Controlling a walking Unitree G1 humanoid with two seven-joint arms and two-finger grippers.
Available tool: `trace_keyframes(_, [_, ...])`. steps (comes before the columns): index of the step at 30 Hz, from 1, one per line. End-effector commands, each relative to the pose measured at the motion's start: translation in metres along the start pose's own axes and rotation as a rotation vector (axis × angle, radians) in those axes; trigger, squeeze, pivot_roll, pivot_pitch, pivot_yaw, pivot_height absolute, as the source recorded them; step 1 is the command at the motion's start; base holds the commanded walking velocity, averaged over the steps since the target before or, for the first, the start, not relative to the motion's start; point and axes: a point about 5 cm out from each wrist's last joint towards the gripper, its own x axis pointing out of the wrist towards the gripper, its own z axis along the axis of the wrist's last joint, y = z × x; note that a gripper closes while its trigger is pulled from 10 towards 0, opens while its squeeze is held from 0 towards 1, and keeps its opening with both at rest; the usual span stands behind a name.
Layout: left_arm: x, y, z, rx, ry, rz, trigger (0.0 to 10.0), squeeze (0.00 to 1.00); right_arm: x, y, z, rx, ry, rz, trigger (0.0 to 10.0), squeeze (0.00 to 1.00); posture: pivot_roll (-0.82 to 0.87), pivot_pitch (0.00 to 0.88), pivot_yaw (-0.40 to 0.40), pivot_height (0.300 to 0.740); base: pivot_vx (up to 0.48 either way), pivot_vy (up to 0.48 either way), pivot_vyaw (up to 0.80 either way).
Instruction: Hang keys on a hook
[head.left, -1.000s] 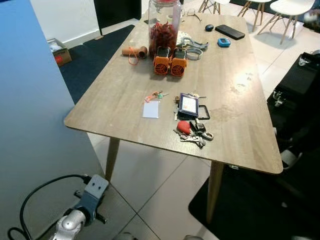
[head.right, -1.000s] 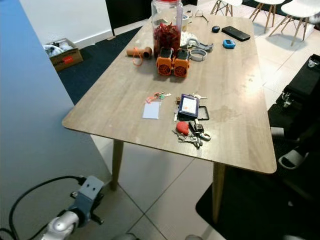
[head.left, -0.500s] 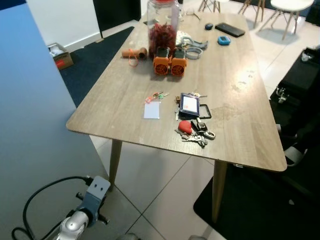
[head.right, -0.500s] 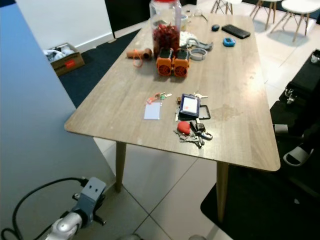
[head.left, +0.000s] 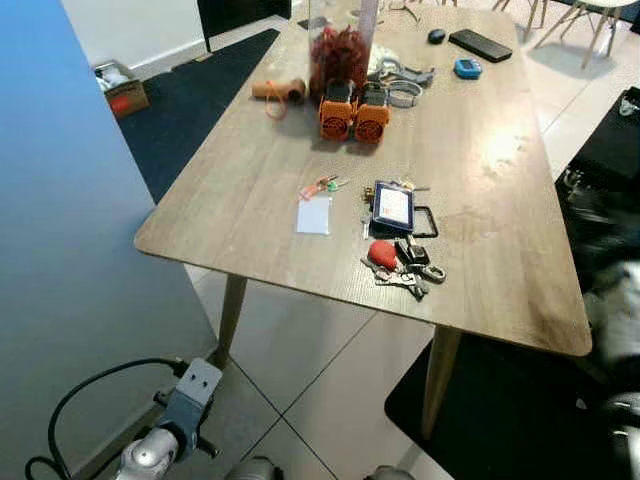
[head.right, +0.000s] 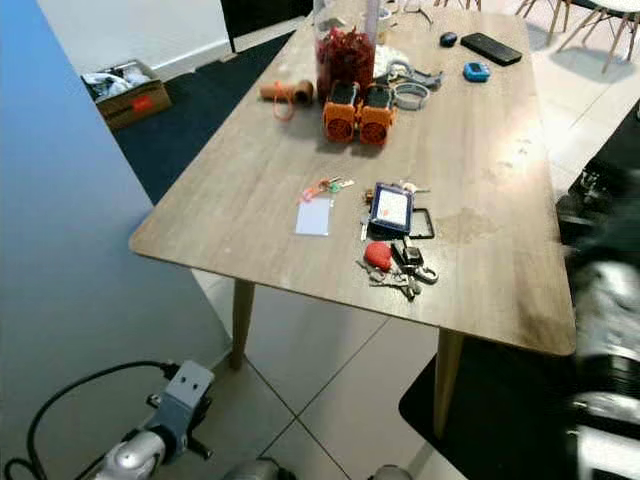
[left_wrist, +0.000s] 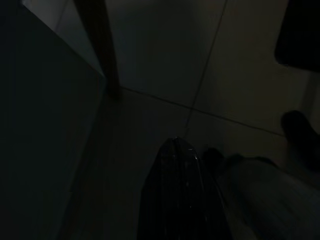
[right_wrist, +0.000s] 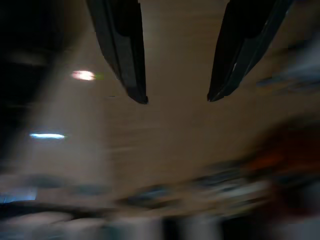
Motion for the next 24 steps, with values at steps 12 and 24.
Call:
trace_keyframes(12, [-0.002, -0.005, -0.012, -0.020, 0.060, 0.000, 10.0, 0.00, -0.019, 0.100, -0.028, -0.022, 0.132, 0.509, 10.0, 0.00, 0.06, 0.091, 0.002, 0.740, 0.000, 0.000, 0.00])
trace_keyframes(24, [0.000, -0.007, -0.011, -0.030, 0.068, 0.002, 10.0, 0.00, -0.038, 0.088, -0.042, -0.025, 0.160, 0.336, 10.0, 0.70, 0.05, 0.090, 0.006, 0.740, 0.000, 0.000, 0.00])
